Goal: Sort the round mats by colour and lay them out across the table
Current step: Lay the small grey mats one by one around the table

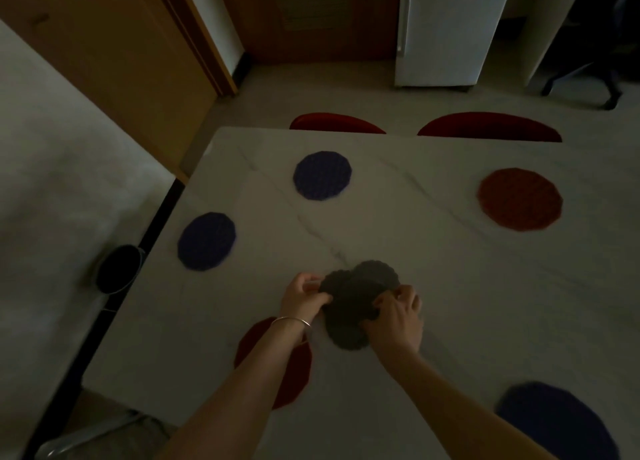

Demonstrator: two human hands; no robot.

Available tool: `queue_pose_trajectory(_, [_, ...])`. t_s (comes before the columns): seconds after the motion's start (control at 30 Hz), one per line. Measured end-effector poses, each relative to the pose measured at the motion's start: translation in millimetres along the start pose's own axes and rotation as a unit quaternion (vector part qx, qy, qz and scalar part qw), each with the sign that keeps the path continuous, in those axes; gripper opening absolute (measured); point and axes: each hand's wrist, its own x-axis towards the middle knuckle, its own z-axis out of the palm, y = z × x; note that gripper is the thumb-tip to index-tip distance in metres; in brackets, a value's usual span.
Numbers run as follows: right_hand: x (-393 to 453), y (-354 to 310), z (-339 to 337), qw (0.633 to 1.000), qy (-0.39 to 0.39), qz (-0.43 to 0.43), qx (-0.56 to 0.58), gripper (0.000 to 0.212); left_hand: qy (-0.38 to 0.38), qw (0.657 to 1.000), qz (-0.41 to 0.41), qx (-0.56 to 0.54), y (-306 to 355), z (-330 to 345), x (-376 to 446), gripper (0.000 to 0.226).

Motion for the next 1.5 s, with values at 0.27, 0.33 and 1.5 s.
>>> queue_pose_trajectory(0.27, [3.3,-13.8,-12.3,0.985,0.0,-0.037,0.171,0.013,-0.088,0.993,0.065,0.044,-0.1,-9.2,-3.0,0.046])
queue_pose_trajectory(0.33, [6.9,-17.4,-17.7,0.978,0.007,-0.029,0.209,0.016,-0.105,0.989,0.078,0.064,0.5,-10.2,-3.8,0.043])
queue_pose_trajectory(1.5, [30.2,7.7,-28.8,0.905,-0.123,0.099,0.395,0.038,-0.091,0.988,0.079,0.097,6.8,8.0,-18.8,0.032])
